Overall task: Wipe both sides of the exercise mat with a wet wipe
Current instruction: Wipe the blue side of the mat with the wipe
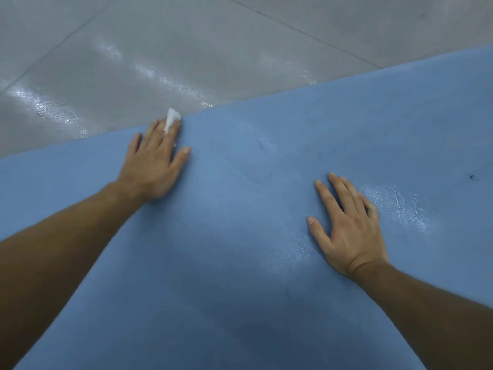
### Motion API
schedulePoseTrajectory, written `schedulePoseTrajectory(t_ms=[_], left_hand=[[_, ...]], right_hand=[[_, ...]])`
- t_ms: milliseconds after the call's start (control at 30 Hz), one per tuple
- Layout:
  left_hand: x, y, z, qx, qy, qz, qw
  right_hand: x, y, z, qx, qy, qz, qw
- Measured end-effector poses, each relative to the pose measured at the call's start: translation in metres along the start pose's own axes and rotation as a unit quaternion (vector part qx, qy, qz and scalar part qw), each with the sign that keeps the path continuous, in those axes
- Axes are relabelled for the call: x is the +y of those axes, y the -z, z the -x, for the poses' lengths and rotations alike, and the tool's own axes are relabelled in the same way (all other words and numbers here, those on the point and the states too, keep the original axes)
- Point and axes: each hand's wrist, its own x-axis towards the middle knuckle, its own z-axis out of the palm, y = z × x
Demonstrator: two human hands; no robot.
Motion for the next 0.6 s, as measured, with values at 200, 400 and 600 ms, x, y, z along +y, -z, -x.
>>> schedulePoseTrajectory(t_ms=[200, 400, 600], left_hand=[[0.036, -0.008, 0.013, -0.02, -0.083, 0.003, 0.996], [0.114, -0.049, 0.061, -0.035, -0.248, -0.051, 0.967], [0.097, -0.046, 0.066, -0.033, -0.277, -0.05, 0.959]], right_hand=[[-0.001, 0.001, -0.001, -0.002, 0.002, 0.002, 1.0], [-0.001, 0.0, -0.001, 0.003, 0.0, -0.001, 1.0], [-0.001, 0.0, -0.001, -0.001, -0.001, -0.005, 1.0]])
